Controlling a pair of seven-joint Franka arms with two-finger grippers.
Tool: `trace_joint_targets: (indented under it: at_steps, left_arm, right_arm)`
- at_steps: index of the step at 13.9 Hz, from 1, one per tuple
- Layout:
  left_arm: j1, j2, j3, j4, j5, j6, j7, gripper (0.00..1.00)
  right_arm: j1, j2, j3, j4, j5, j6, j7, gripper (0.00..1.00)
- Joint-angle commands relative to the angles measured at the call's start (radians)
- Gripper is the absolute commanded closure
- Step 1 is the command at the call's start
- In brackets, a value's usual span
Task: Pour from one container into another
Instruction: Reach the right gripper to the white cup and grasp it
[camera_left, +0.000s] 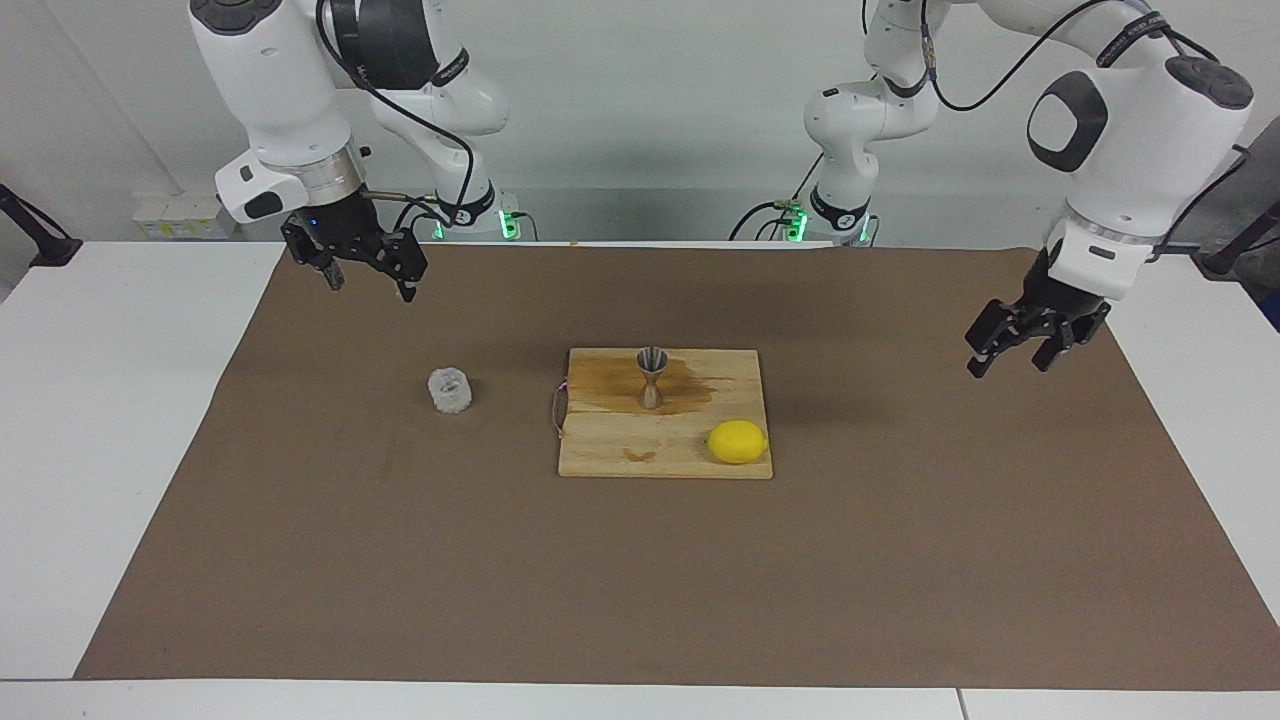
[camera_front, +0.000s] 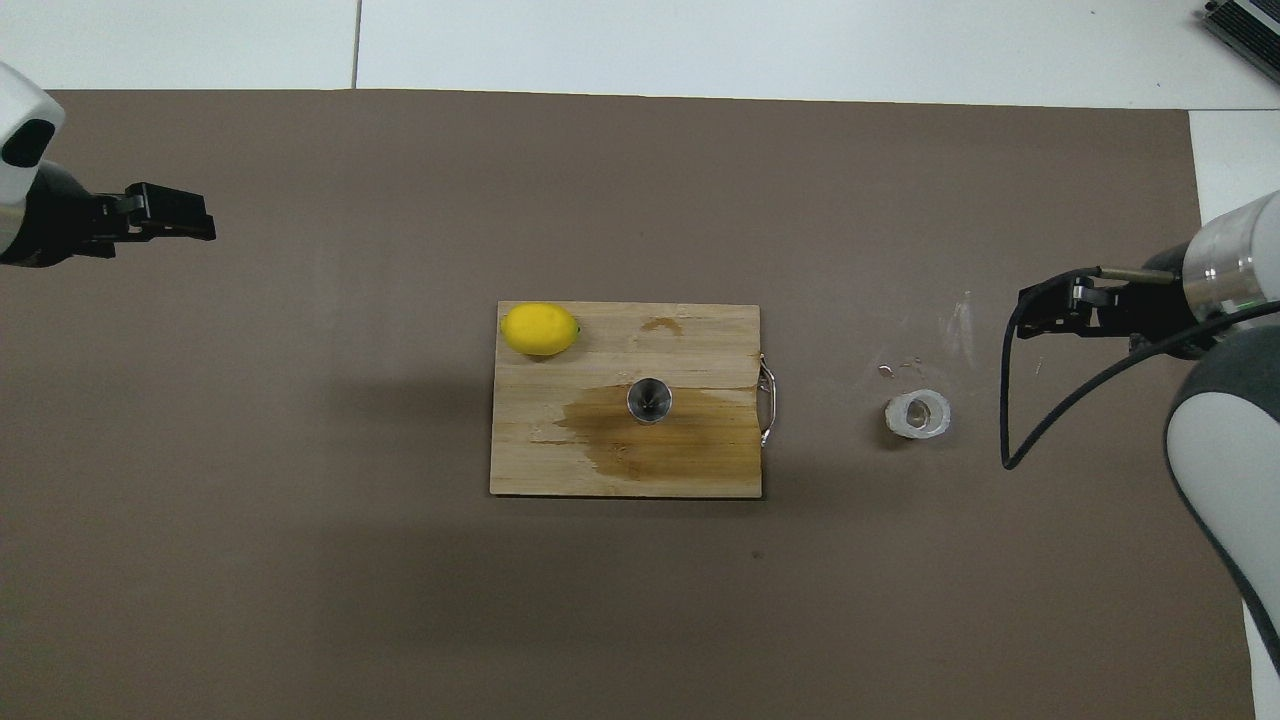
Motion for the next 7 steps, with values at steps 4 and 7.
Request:
trace_joint_targets:
  at_steps: [4, 7]
  left_arm:
    - [-0.011, -0.022, -0.014, 0.036, 0.031, -0.166, 0.056, 0.0]
    - [-0.016, -0.083, -0.013, -0.007, 0.031, -0.171, 0.053, 0.0]
  right_arm:
    - [-0.013, -0.021, 0.004, -0.164, 0.019, 0.163, -0.337, 0.0]
    - [-0.016, -0.021, 0.004, -0.253, 0.019, 0.243, -0.647, 0.0]
